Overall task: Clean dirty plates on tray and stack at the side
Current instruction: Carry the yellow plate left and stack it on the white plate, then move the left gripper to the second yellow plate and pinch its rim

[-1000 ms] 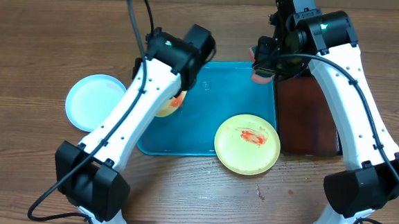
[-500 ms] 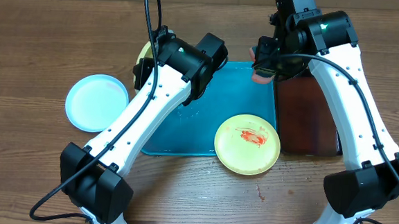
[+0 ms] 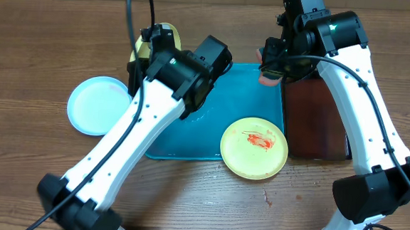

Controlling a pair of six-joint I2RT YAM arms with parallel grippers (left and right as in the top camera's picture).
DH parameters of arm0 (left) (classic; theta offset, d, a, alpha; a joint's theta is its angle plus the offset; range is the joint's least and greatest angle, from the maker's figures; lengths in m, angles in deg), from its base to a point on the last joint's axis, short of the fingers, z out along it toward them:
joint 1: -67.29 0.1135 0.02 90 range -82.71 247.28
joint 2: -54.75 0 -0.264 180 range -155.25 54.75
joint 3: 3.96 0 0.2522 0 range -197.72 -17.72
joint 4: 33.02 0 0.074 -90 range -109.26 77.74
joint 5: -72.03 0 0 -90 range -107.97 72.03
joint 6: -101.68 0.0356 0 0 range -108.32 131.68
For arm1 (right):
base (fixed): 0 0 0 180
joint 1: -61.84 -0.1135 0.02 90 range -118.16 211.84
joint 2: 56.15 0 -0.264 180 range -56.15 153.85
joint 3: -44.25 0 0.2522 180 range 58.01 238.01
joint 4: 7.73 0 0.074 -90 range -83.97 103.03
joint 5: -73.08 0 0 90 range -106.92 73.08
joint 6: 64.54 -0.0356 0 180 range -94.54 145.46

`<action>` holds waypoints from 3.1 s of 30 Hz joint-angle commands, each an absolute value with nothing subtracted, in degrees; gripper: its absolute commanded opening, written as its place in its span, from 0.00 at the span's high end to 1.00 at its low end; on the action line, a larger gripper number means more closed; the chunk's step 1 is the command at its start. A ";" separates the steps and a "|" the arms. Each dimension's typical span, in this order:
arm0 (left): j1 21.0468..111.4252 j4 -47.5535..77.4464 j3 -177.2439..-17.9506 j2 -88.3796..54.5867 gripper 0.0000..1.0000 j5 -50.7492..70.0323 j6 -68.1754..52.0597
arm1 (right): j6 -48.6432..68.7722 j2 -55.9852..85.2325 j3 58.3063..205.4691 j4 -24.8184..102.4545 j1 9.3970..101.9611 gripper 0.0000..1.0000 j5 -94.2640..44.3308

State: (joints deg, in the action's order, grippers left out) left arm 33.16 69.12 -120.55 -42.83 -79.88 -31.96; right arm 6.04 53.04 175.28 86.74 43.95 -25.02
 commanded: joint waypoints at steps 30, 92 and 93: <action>38.44 68.31 -119.06 -35.90 0.96 -66.20 -33.97 | 6.39 51.97 176.25 87.15 44.02 0.96 -24.45; 70.27 30.02 -89.20 -41.52 0.34 13.20 2.84 | 7.46 51.97 176.25 87.96 44.02 0.96 -24.47; 66.86 29.65 -89.14 -41.67 0.33 13.07 2.58 | 7.46 51.97 176.25 87.99 44.02 0.96 -24.47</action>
State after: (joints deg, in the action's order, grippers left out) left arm 73.48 29.84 -88.75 -41.10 8.26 1.35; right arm 7.29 53.04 175.28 88.14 43.95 -24.98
